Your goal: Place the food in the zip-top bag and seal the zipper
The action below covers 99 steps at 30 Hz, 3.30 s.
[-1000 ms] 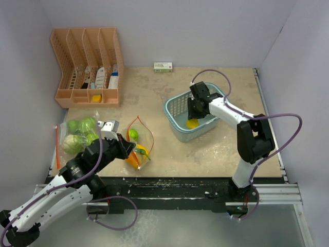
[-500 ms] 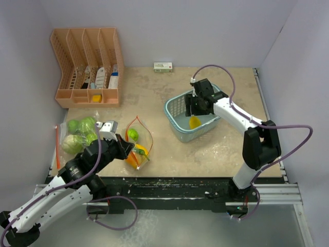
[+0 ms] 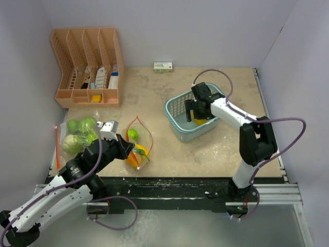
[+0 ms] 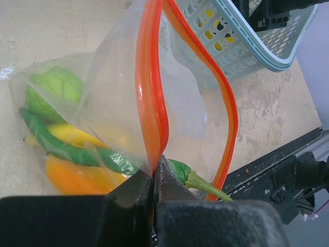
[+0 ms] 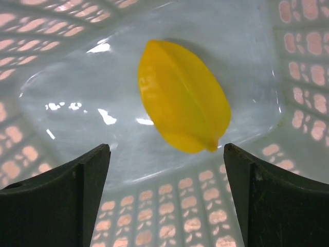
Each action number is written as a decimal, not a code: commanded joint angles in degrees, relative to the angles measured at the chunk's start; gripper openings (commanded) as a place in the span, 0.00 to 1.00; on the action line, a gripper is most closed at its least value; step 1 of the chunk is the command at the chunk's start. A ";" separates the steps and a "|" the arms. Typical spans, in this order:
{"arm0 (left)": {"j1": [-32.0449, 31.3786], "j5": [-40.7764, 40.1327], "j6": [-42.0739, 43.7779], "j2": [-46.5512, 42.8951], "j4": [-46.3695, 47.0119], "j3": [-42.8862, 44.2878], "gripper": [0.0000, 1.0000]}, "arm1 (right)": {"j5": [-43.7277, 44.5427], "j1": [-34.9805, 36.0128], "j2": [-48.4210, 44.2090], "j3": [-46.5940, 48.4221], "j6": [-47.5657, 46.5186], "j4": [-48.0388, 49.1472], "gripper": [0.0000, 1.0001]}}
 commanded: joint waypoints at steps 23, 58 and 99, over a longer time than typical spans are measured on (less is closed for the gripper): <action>-0.09 -0.17 -1.22 -1.17 -0.32 2.64 0.00 | -3.81 -0.92 -5.48 -1.42 -0.33 7.69 0.27; -0.11 -0.18 -1.87 -2.22 -2.34 3.08 0.00 | -2.43 -2.32 8.29 -2.88 -6.66 22.78 0.37; -0.06 -0.31 -2.02 -0.05 -1.90 4.97 0.00 | -32.84 34.52 -24.46 -12.08 13.25 38.29 0.37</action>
